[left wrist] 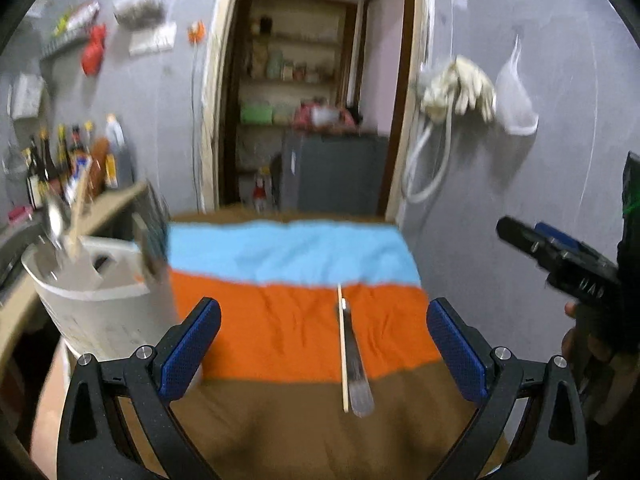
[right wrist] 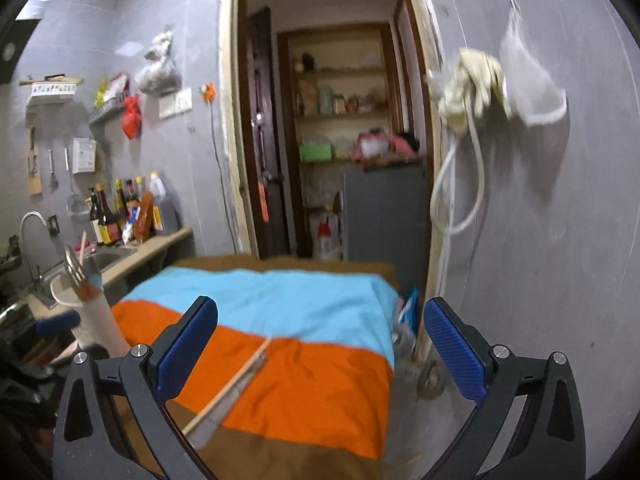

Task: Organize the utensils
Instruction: 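Grasp the last chopstick with the left tool while the right tool grasps the silver knife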

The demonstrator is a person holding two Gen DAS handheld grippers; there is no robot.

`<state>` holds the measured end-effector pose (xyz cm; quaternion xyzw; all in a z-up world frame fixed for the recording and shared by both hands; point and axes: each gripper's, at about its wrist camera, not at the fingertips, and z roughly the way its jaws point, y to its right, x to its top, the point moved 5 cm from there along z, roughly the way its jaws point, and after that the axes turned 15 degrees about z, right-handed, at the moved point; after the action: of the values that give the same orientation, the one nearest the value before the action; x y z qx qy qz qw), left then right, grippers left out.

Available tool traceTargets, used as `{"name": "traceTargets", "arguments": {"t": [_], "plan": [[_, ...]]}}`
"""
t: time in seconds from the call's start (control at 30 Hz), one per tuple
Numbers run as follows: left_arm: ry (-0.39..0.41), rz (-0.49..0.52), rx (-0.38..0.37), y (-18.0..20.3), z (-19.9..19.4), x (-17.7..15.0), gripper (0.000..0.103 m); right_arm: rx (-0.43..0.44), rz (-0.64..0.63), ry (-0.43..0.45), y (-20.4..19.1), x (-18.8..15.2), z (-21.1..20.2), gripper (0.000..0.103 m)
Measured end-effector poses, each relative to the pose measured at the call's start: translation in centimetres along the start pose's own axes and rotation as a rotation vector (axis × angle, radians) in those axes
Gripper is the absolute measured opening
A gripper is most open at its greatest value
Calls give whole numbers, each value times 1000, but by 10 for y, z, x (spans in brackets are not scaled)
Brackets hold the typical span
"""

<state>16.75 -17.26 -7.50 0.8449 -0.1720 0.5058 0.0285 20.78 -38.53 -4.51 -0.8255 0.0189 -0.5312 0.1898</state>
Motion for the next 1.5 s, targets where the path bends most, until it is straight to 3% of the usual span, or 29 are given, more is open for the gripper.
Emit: {"name": "traceTargets", "arguments": {"t": [0.1, 0.23, 0.43, 0.53, 0.67, 1.03, 1.33, 1.5], "plan": [[-73, -6, -16, 6, 23, -11, 100, 1, 14, -52, 11, -14, 11, 101], [-144, -35, -39, 3, 48, -20, 93, 16, 40, -131, 20, -31, 28, 90], [-265, -48, -120, 0, 84, -31, 68, 54, 84, -240, 23, -51, 51, 76], [-331, -66, -185, 0, 101, -36, 61, 47, 107, -265, 27, -55, 59, 76], [-403, -70, -231, 0, 122, -44, 44, 33, 129, -279, 33, -58, 66, 76], [-455, -49, -256, -3, 145, -44, 11, 22, 157, -336, 38, -67, 80, 76], [-473, -40, -236, -3, 145, -47, 4, 63, 138, -439, 23, -79, 94, 75], [-482, -105, -191, -19, 121, -59, 3, 115, 129, -531, 11, -88, 110, 65]]}}
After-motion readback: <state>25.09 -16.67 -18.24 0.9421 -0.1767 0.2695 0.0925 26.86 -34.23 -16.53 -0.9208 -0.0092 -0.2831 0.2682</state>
